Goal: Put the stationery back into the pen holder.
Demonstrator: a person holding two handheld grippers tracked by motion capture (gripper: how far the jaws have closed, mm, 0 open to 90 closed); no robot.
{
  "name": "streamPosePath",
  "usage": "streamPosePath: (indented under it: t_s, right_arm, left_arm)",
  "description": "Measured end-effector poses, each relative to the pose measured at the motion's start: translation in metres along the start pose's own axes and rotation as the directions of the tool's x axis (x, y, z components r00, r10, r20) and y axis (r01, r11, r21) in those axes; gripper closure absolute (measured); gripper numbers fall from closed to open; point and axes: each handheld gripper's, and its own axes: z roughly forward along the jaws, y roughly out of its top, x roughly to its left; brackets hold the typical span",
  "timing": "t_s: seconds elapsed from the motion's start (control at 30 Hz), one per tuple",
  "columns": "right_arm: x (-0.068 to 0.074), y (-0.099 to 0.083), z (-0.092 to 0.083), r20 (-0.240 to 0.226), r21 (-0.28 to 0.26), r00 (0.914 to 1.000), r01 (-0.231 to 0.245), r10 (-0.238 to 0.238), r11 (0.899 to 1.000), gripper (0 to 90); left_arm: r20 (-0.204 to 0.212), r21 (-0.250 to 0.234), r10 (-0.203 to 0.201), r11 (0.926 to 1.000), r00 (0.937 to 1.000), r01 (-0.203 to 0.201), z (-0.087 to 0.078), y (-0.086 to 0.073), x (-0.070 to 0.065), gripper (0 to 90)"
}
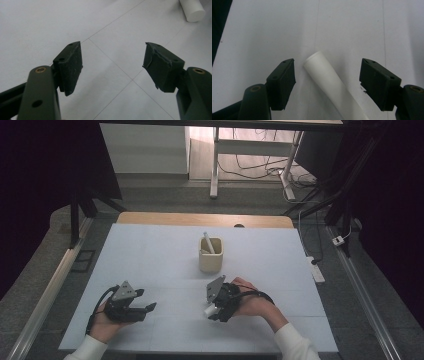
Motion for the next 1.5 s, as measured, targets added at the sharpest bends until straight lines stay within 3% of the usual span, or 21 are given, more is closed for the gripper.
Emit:
streamPosePath:
  t_s: [0.3,0.5,0.67,0.9,0.97,1.2,1.5]
  right_arm:
    - [-0.001,0.002,0.009,-0.027,0.074,0.9984,0.051,-0.049,0.996,40.1]
    - [-0.001,0.001,0.012,-0.041,0.077,0.9963,0.079,-0.076,0.994,50.9]
    - [0.001,0.000,0.010,-0.040,0.074,0.9946,0.099,-0.096,0.992,65.6]
    - [0.002,0.000,0.009,-0.022,0.084,0.9942,0.107,-0.105,0.991,66.7]
    - [0.001,0.000,0.007,-0.020,0.080,0.9951,0.098,-0.096,0.992,66.7]
    - [-0.005,-0.002,-0.008,0.058,-0.010,0.9980,0.026,-0.026,1.000,67.0]
    - [-0.010,-0.006,-0.024,0.086,-0.094,0.9954,-0.033,0.042,0.995,67.1]
  left_arm:
    - [0.004,0.002,0.000,1.0000,1.0000,0.000,0.000,0.000,0.000,31.1]
    - [0.004,0.002,0.003,1.0000,1.0000,-0.003,0.000,-0.001,0.001,31.1]
    - [0.005,0.006,0.004,1.0000,1.0000,-0.004,0.001,-0.001,0.000,31.1]
    - [0.009,0.006,0.008,1.0000,0.9999,-0.008,0.001,-0.001,0.000,31.1]
    - [0.009,0.007,0.007,1.0000,0.9999,-0.007,0.001,-0.001,0.000,31.1]
    - [0.009,0.010,0.009,0.9999,0.9999,-0.009,0.001,-0.001,0.000,31.1]
    - [0.007,0.007,0.009,0.9999,0.9999,-0.009,0.001,-0.001,0.000,31.1]
